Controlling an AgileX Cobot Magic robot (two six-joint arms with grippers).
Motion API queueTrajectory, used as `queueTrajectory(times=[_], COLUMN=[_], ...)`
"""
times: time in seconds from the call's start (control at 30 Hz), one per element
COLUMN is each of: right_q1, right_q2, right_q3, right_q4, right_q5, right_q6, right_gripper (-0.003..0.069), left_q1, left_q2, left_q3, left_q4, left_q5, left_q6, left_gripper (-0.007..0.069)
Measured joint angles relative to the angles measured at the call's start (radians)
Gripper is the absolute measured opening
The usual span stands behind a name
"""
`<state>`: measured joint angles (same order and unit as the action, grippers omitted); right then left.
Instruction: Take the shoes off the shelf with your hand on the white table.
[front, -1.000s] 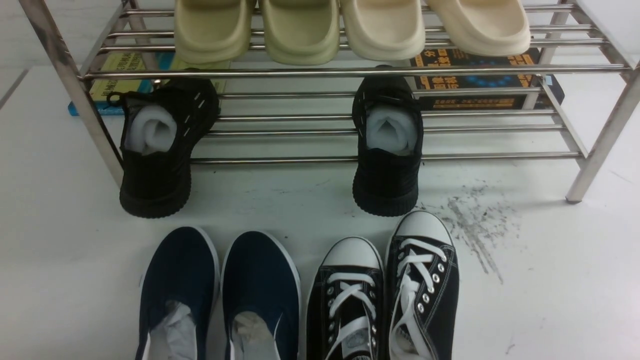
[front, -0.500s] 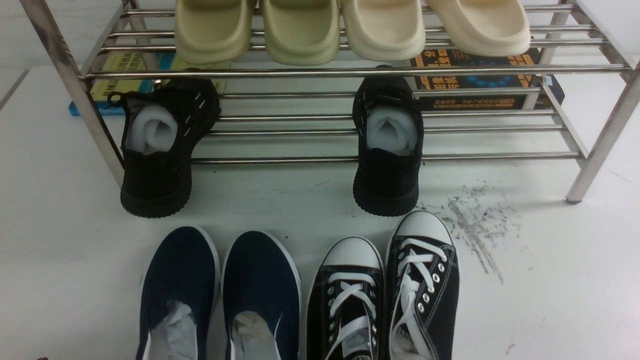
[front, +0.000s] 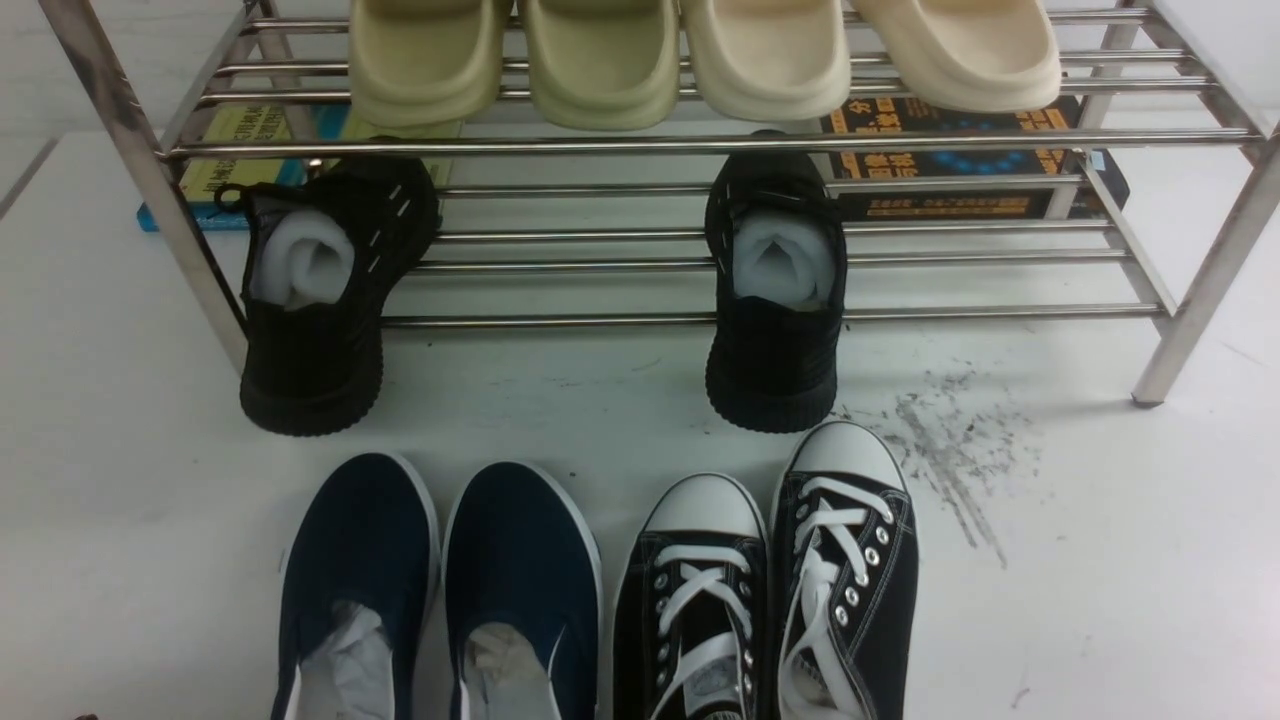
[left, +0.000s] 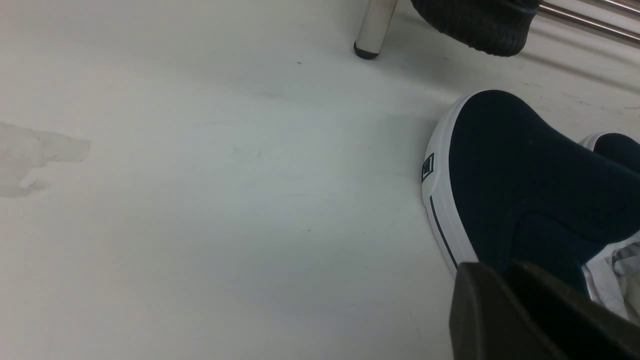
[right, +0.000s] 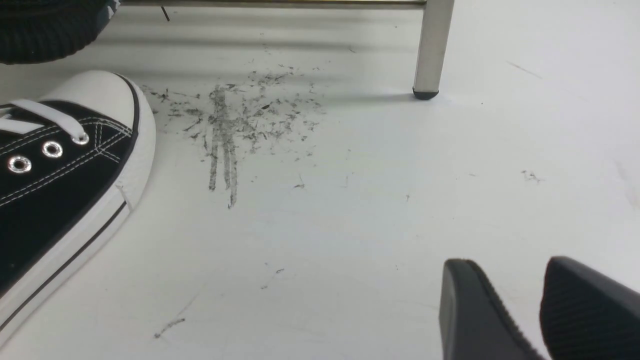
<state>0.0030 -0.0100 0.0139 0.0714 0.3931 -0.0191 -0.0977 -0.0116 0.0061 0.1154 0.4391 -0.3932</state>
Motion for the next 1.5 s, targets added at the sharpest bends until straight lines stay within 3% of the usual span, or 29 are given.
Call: queueTrajectory(times=[1.5], right_q1=[0.000], right_q2=[0.000], right_q3=[0.000], right_q4=[0.000], right_q5=[0.000], right_q6=[0.000], right_gripper=[0.0237], left_q1=[0.000], left_q2=[0.000], left_q3=[0.000], left_q4=[0.001], left_q5=[-0.001], left_q6=[0.000], left_gripper=[0.0123])
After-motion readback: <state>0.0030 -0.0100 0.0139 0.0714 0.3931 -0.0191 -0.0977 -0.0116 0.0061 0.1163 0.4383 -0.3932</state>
